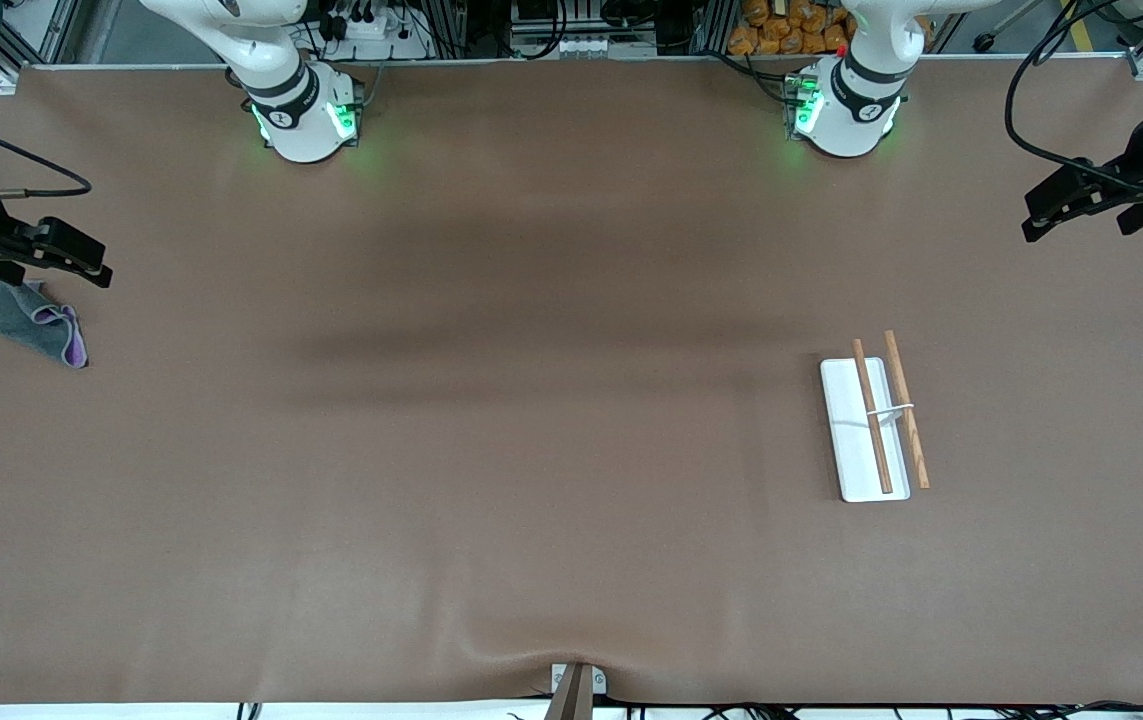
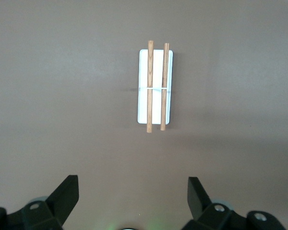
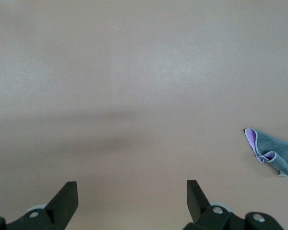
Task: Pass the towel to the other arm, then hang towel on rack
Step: 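Lower the right gripper toward the grey-purple towel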
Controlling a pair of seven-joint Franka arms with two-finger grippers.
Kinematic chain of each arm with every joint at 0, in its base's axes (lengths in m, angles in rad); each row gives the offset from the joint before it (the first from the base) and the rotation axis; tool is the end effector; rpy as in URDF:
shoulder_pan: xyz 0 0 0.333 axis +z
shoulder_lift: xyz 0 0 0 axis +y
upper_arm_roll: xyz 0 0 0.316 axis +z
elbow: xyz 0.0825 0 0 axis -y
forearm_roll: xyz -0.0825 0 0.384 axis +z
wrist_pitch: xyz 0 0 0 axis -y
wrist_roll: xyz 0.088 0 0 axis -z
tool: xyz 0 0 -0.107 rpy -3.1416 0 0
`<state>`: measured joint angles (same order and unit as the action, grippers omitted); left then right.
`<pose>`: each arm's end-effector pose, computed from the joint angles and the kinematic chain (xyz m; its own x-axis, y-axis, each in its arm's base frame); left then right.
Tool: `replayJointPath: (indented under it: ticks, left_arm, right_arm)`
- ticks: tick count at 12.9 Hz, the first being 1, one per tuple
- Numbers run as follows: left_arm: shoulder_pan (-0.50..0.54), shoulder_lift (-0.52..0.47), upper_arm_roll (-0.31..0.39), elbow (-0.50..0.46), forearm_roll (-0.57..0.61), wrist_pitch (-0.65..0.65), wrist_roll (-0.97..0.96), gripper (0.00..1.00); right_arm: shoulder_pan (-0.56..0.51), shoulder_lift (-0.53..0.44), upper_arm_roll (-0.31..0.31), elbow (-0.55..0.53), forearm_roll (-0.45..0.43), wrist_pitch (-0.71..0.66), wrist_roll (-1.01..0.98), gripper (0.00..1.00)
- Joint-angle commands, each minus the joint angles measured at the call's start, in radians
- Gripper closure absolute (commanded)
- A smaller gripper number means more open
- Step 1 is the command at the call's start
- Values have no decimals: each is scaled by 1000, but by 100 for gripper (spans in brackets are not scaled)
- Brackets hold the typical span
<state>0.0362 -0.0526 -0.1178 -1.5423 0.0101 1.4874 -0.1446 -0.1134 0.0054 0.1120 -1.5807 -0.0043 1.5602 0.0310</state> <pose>0.5279 -0.0439 0.6588 0.9980 0.0640 -0.0003 0.0639 -0.9978 -0.0165 0.5546 -0.0014 0.6159 0.9991 -0.0324 -0.0257 -0.0323 -0.9995 0.0045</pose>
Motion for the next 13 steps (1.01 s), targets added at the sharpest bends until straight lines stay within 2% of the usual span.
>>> replayJointPath:
  ticks: [1, 7, 10, 13]
  left_arm:
    - [1, -4, 3, 19, -1, -22, 10, 0]
    - [4, -4, 9, 19, -2, -24, 11, 0]
    - [2, -1, 7, 8, -2, -24, 17, 0]
    - [-1, 7, 4, 8, -4, -22, 16, 0]
  right_arm:
    - [4, 13, 0, 27, 7, -14, 10, 0]
    - [-17, 48, -5, 25, -2, -14, 1, 0]
    - [-77, 85, -6, 19, -3, -12, 0, 0]
    - [-100, 116, -6, 16, -104, -12, -55, 0]
